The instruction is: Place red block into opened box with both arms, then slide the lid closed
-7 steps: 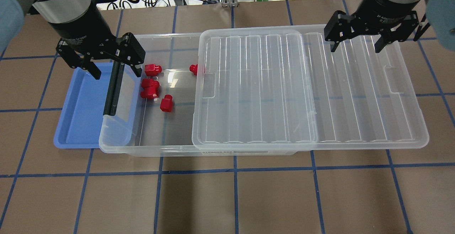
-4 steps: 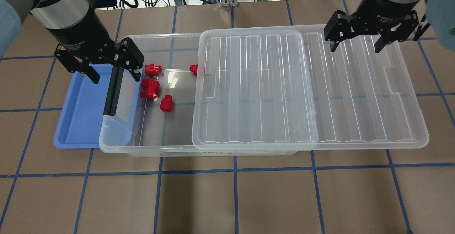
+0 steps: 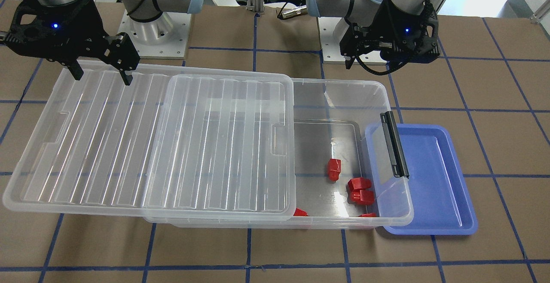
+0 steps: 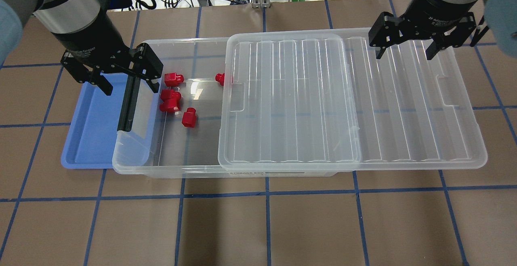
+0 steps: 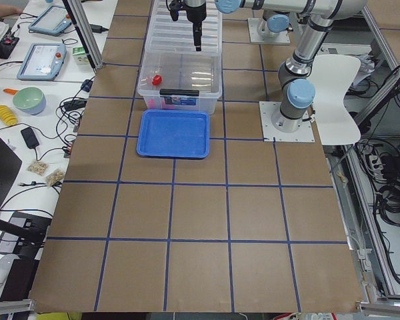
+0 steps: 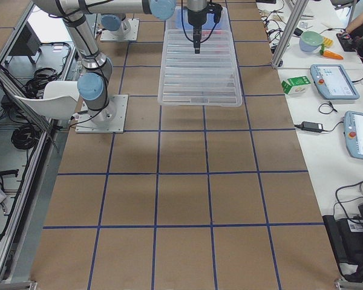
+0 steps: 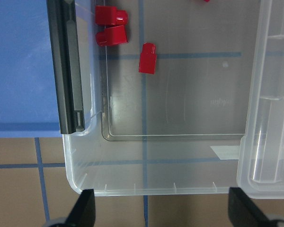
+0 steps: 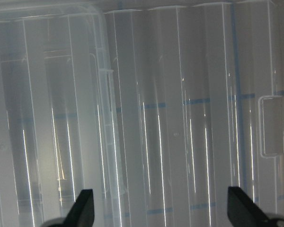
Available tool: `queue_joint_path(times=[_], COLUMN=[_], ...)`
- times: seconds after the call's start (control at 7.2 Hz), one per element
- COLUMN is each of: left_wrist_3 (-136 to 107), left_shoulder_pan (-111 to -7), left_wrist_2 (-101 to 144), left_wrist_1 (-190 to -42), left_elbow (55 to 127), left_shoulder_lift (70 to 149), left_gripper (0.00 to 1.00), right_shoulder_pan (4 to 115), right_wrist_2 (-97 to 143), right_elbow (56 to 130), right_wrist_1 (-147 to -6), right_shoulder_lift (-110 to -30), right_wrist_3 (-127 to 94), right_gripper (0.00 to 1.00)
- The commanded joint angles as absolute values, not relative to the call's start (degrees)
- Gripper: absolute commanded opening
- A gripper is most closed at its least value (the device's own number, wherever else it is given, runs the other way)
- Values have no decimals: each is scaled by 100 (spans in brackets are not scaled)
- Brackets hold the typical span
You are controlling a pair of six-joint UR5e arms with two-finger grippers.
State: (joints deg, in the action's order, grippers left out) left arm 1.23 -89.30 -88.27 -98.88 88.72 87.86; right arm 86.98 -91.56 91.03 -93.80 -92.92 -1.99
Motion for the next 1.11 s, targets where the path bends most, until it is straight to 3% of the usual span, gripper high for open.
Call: queue_joint_path(times=[0.0,0.56,0.97], left_wrist_3=[114,123,114], left_shoulder_pan=[-8895,-8771,-8780], left_wrist_2=[-8816,-8842,-8842], left_wrist_1=[-9914,-9923,-9932], left_elbow=[8868,8877,8877], left_shoulder_lift=[8780,8780,8780], left_gripper=[100,100,100], right_shoulder_pan=[8178,5587,5361], right_wrist_2=[-9263,-9203,-9176], right_elbow=[9071,9131,9893], right_wrist_1=[-9343,-9404,-10182], right_shoulder_lift=[-9308,-9343,-8721], right_wrist_3=[975,3822,3762], right_gripper=[100,100,100])
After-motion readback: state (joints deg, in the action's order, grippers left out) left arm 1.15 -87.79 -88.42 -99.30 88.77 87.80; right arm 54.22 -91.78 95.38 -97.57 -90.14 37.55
